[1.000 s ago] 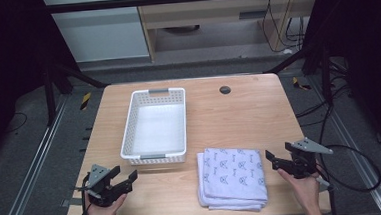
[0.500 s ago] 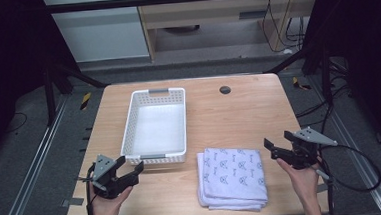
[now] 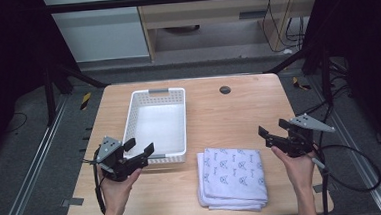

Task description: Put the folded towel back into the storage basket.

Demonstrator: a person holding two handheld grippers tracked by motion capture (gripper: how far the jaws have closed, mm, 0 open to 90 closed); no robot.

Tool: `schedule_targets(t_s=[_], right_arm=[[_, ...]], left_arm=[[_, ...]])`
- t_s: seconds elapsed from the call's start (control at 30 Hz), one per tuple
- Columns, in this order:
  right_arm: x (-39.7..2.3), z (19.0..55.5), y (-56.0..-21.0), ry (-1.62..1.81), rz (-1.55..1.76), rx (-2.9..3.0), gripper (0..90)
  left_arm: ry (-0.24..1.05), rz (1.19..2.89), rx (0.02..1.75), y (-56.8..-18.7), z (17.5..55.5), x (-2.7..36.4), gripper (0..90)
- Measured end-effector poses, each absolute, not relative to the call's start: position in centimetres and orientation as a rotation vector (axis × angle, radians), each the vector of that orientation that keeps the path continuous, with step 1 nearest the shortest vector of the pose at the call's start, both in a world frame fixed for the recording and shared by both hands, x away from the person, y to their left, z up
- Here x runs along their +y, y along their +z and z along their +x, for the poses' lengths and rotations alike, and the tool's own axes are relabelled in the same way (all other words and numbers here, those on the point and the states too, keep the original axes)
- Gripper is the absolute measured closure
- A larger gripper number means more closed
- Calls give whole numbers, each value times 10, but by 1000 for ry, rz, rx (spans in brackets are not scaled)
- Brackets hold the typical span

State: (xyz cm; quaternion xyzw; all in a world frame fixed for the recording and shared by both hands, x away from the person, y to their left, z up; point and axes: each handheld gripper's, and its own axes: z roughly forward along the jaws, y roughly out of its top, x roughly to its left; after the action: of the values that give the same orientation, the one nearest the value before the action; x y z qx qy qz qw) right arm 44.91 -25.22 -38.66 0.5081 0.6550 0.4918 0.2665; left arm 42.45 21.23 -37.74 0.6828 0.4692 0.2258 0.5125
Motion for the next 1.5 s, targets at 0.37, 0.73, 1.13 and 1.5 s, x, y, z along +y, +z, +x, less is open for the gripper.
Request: schedule_targets(t_s=[0.37, 0.73, 1.13, 1.5], right_arm=[[-234, 446, -387, 1355, 1367, 1823, 212], [-224, 435, -406, 1455, 1368, 1795, 217], [-210, 436, -428, 1368, 1367, 1909, 255], [-219, 436, -446, 1305, 1438, 1913, 263]], left_arm=[[475, 1672, 1095, -376, 415, 177, 286], [442, 1737, 1057, -399, 402, 137, 299], [381, 1755, 1085, -430, 390, 116, 322], [332, 1853, 1110, -461, 390, 95, 336]])
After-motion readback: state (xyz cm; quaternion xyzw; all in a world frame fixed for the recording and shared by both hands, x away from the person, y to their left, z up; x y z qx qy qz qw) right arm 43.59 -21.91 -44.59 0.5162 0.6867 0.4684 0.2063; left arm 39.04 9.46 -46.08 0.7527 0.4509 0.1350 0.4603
